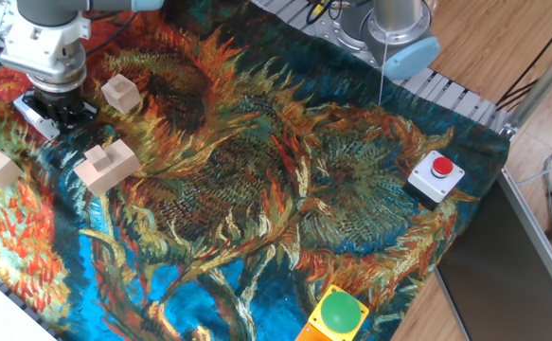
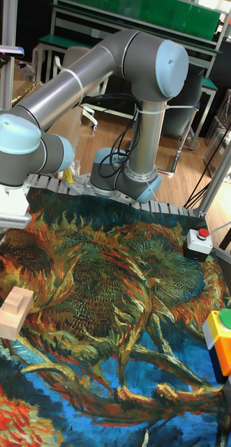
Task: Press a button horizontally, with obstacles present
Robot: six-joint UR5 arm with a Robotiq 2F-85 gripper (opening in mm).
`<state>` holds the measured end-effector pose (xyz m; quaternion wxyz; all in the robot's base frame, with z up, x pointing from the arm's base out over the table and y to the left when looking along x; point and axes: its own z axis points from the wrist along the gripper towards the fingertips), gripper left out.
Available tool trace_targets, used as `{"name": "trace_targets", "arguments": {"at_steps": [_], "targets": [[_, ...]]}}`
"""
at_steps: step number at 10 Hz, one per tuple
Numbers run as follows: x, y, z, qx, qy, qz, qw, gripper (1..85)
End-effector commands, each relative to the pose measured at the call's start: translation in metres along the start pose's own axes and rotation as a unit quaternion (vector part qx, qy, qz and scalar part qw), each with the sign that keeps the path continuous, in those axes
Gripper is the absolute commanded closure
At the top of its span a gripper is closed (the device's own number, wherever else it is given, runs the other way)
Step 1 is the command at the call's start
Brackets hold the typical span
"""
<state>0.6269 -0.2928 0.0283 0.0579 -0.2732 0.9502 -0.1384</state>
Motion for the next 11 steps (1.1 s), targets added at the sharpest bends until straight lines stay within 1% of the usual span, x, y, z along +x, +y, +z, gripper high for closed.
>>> {"name": "trace_targets", "arguments": {"at_steps": [1,4,5,6,9,10,11], "targets": [[0.003,-0.002,0.001,0.001,0.004,-0.004,1.0,75.0],[0.011,-0.002,0.001,0.003,0.021,-0.017,0.9996,75.0],[0.013,-0.003,0.0,0.013,0.029,-0.02,0.9993,75.3],[0.014,-0.01,-0.001,0.034,0.035,-0.025,0.9985,79.3],[0.01,-0.007,-0.006,0.03,0.033,-0.025,0.9987,79.7],[0.005,-0.002,-0.008,0.022,0.03,-0.019,0.9991,79.3],[0.002,0.001,-0.01,0.019,0.028,-0.017,0.9993,79.3]]}}
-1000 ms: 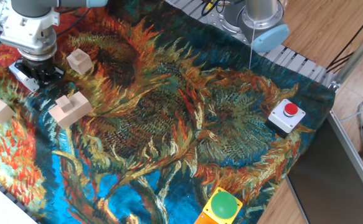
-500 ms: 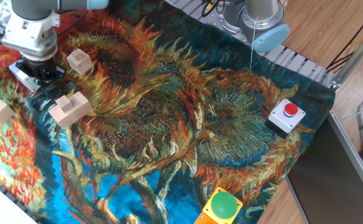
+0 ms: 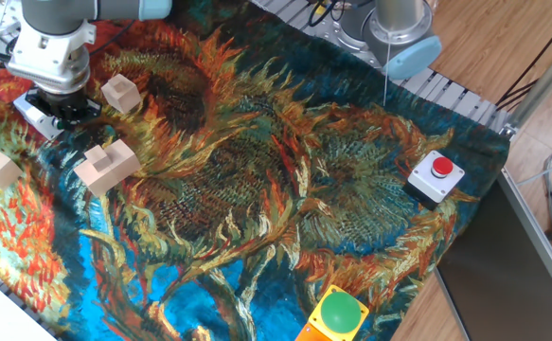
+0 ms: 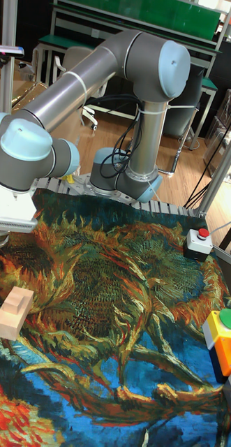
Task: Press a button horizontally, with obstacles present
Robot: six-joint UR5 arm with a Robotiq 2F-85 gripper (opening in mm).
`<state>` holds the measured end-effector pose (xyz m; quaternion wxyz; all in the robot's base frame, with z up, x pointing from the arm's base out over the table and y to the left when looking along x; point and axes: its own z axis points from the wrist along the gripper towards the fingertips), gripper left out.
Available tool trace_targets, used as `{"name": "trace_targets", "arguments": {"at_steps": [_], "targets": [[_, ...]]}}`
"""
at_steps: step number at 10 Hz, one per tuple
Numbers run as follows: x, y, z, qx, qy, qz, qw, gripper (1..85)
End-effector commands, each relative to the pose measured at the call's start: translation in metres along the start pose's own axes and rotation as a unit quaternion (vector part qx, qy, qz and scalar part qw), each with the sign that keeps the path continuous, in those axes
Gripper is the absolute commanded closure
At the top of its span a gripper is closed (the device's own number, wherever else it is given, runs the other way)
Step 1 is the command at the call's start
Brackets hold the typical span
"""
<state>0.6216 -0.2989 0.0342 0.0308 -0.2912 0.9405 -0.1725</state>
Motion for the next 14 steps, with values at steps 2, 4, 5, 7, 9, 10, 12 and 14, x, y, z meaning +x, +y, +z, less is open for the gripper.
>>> {"name": "trace_targets", "arguments": {"at_steps": [2,4,5,7,9,10,12,14], "targets": [[-0.013,0.016,-0.006,-0.029,-0.018,0.029,0.999,78.0],[-0.022,0.026,-0.007,-0.049,-0.035,0.04,0.9974,77.0],[-0.023,0.028,-0.008,-0.053,-0.037,0.038,0.9972,76.7],[-0.023,0.028,-0.008,-0.055,-0.036,0.05,0.9966,75.7],[-0.026,0.031,-0.008,-0.061,-0.041,0.057,0.9957,75.7],[-0.024,0.033,-0.008,-0.065,-0.037,0.06,0.9954,75.7],[-0.024,0.028,-0.008,-0.054,-0.036,0.063,0.9959,76.0],[-0.019,0.014,-0.006,-0.027,-0.028,0.044,0.9983,76.0]]}}
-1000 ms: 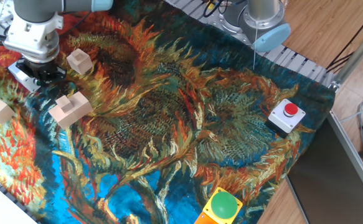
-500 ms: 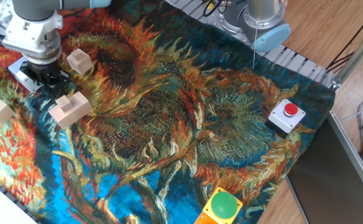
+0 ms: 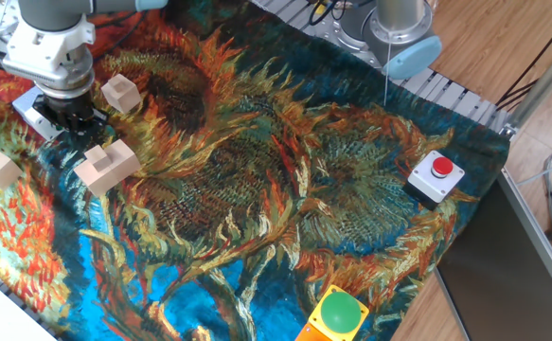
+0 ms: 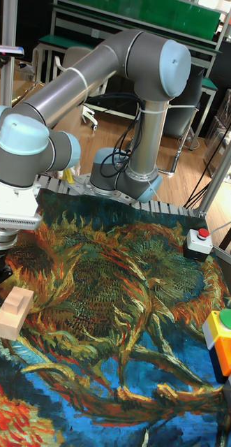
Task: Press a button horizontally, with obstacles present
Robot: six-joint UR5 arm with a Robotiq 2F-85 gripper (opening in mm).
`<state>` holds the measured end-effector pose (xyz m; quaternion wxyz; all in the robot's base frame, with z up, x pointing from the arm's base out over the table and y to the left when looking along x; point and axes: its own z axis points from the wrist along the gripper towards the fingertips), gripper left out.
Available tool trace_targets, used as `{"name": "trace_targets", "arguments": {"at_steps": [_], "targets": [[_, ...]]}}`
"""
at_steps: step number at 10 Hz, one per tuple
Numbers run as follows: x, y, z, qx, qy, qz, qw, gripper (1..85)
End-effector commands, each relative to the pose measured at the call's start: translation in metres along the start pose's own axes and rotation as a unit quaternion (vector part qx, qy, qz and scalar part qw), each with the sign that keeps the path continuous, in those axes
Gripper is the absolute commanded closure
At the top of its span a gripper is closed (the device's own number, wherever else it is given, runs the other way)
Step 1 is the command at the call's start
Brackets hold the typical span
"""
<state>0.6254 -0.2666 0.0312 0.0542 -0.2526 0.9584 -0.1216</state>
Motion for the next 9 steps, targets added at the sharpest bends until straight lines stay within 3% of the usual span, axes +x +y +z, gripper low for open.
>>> {"name": "trace_targets", "arguments": {"at_steps": [1,6,9], "targets": [[0.0,-0.008,-0.001,0.018,0.007,-0.006,0.9998,75.7],[-0.005,-0.02,0.002,0.05,0.015,-0.038,0.9979,75.3],[0.001,-0.024,0.008,0.049,0.019,-0.044,0.9977,75.3]]}}
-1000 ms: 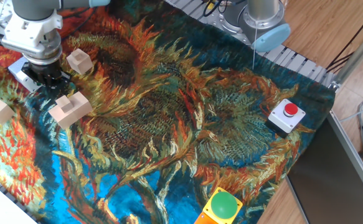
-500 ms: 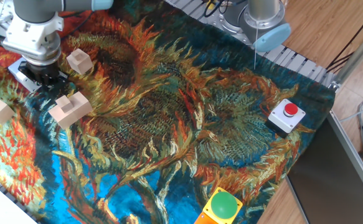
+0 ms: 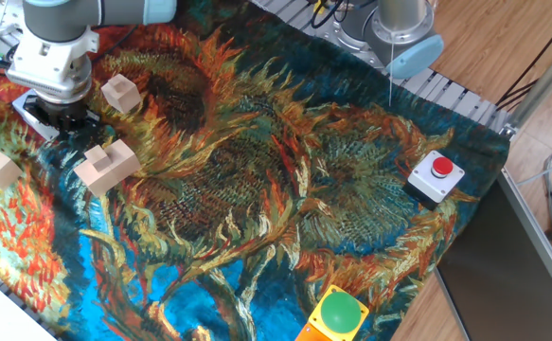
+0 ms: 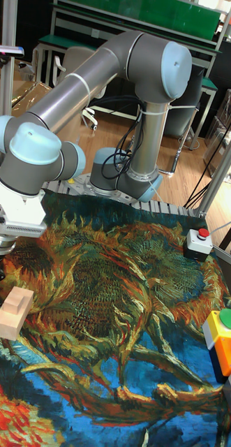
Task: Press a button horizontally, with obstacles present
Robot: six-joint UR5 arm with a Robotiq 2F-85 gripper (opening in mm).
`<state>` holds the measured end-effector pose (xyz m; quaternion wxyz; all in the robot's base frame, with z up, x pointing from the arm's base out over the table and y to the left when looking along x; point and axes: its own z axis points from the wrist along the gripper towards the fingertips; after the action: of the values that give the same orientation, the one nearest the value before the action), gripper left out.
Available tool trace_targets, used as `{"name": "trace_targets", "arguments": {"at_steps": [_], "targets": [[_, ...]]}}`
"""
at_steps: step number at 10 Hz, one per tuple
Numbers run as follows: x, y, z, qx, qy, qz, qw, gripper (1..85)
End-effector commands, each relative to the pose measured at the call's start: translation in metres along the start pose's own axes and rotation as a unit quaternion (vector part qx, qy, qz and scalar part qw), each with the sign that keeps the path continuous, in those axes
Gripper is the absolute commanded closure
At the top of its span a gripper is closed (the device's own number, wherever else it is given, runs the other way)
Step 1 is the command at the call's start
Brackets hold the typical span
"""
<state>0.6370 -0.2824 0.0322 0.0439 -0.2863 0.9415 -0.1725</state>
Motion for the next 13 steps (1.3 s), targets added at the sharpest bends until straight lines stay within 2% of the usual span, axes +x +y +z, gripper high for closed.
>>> {"name": "trace_targets", "arguments": {"at_steps": [1,5,10,12,13], "targets": [[0.006,-0.004,0.004,0.002,0.003,-0.004,1.0,75.3],[0.012,-0.003,0.003,-0.003,0.008,-0.008,0.9999,75.3],[0.017,-0.005,0.008,0.004,0.012,-0.014,0.9998,75.3],[0.019,-0.006,0.008,0.013,0.018,-0.017,0.9996,75.3],[0.019,-0.007,0.008,0.028,0.022,-0.017,0.9992,75.7]]}}
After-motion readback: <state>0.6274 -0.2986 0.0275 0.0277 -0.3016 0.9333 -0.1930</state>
